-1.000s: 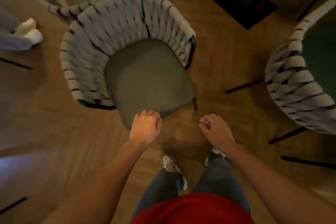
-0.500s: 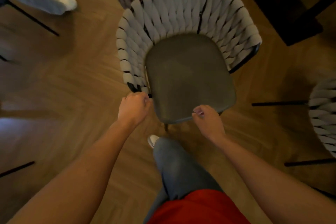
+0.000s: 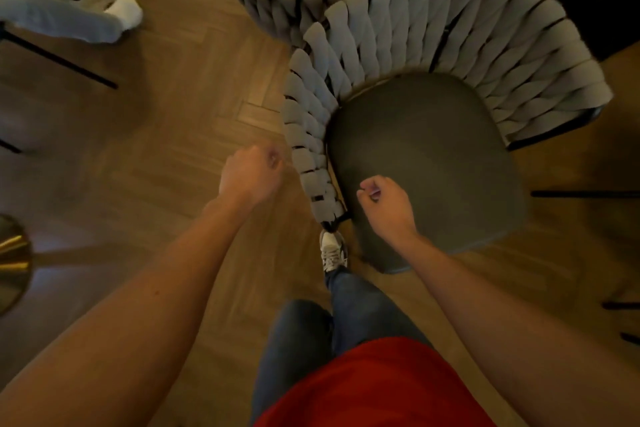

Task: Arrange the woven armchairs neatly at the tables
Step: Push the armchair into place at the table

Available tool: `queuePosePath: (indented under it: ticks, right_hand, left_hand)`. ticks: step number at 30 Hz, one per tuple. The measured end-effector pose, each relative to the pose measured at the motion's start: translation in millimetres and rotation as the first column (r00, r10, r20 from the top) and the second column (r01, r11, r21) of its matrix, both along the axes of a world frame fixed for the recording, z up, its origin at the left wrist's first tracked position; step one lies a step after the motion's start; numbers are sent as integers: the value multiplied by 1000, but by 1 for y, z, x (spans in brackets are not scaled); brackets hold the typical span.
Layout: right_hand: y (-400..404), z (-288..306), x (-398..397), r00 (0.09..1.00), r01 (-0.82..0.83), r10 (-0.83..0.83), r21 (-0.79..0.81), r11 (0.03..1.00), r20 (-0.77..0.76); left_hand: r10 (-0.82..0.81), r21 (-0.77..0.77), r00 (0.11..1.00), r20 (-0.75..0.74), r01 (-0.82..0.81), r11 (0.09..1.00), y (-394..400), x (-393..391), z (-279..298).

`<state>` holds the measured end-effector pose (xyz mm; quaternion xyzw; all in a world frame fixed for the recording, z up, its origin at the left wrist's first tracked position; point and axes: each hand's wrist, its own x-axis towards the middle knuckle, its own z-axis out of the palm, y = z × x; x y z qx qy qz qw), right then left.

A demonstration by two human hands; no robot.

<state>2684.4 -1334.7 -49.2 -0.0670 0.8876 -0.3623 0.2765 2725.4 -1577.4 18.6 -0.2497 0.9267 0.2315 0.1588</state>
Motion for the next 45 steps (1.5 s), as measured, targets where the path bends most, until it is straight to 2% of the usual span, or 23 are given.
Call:
queuePosePath:
  ticks: [6, 12, 19, 22, 25, 30, 33, 36, 42, 45]
  right_hand:
    - [-72, 3, -19, 995, 95, -94, -39, 995, 20]
    - [-140, 0, -48, 948, 312, -311, -11, 950, 63]
    - [-204, 3, -81, 786, 616, -610, -36, 787, 102]
    - [-223, 2, -93, 714, 699, -692, -44, 714, 109]
    - [-235, 2, -114, 674, 735, -727, -21, 678, 133]
    - [-246, -4, -170, 595, 802, -788, -48, 596, 157]
    - [-248, -6, -211, 578, 809, -785, -30, 587, 222]
    - [-255, -9, -241, 540, 832, -790, -42, 553, 291]
    - [-262, -14, -265, 452, 878, -842, 23, 479, 295]
    - [-269, -18, -268, 424, 885, -859, 70, 460, 288]
  left_hand:
    - [-131, 30, 990, 52, 130, 991, -46, -34, -8]
    - [-345, 23, 938, 41, 345, 938, -120, -90, -20]
    - [-659, -23, 752, 24, 660, 751, -182, -173, -19]
    - [-774, -96, 632, 28, 773, 628, -184, -211, -14]
    - [-888, -139, 458, -37, 878, 458, -179, -256, -13]
    - [-985, -246, 155, 76, 960, 132, -149, -341, -13]
    - [-987, -348, -45, 152, 932, -96, -125, -382, -14]
    - [-959, -426, -219, 182, 861, -278, -102, -414, -17]
    - [-852, -415, -472, 226, 745, -523, -71, -454, -31]
    - [-739, -415, -623, 256, 620, -667, -56, -469, -38]
